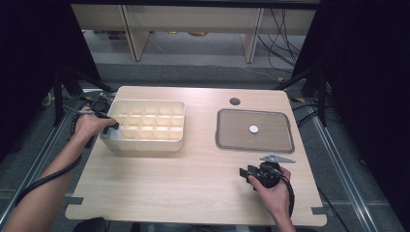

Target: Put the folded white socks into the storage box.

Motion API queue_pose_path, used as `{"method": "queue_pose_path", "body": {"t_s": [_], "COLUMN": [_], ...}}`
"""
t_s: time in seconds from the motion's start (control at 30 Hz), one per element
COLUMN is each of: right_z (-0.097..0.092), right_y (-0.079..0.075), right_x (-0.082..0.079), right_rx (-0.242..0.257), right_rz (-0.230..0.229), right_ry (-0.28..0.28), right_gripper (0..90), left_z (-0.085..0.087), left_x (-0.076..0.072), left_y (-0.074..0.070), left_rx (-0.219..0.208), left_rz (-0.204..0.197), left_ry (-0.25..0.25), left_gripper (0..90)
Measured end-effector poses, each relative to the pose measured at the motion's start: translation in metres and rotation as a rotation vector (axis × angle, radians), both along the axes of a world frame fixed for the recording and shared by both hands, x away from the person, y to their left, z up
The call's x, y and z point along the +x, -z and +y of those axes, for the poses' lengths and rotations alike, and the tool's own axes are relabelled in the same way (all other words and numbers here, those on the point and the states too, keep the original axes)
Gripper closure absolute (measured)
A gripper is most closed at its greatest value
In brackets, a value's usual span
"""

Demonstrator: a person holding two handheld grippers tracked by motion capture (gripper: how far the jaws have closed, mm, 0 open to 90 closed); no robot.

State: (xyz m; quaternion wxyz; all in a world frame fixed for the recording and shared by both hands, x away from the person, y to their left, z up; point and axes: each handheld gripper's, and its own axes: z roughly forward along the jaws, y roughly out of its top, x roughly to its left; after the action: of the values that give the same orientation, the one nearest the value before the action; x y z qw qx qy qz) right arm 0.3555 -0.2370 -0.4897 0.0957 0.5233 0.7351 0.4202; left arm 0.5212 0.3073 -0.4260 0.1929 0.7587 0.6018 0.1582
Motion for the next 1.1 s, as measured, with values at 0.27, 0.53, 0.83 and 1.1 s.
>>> {"method": "queue_pose_path", "body": {"t_s": [0.27, 0.53, 0.83, 1.1], "right_z": [0.000, 0.001, 0.002, 0.000], "right_y": [0.000, 0.000, 0.000, 0.002], "right_x": [0.000, -0.001, -0.002, -0.001], "right_rx": [-0.002, -0.011, 0.014, 0.004], "right_rz": [0.002, 0.003, 0.030, 0.005], "right_ry": [-0.001, 0.005, 0.018, -0.002], "right_gripper": [56.1, 56.1, 56.1, 56.1], "left_z": [0.000, -0.004, -0.006, -0.006], "left_x": [0.000, -0.002, -0.004, -0.006], "left_y": [0.005, 0.007, 0.012, 0.015], "left_rx": [0.019, 0.039, 0.054, 0.067], "left_rz": [0.019, 0.027, 0.031, 0.048], "left_ry": [0.023, 0.029, 0.039, 0.046], "left_gripper": [76.8, 80.1, 81.2, 81.5]}}
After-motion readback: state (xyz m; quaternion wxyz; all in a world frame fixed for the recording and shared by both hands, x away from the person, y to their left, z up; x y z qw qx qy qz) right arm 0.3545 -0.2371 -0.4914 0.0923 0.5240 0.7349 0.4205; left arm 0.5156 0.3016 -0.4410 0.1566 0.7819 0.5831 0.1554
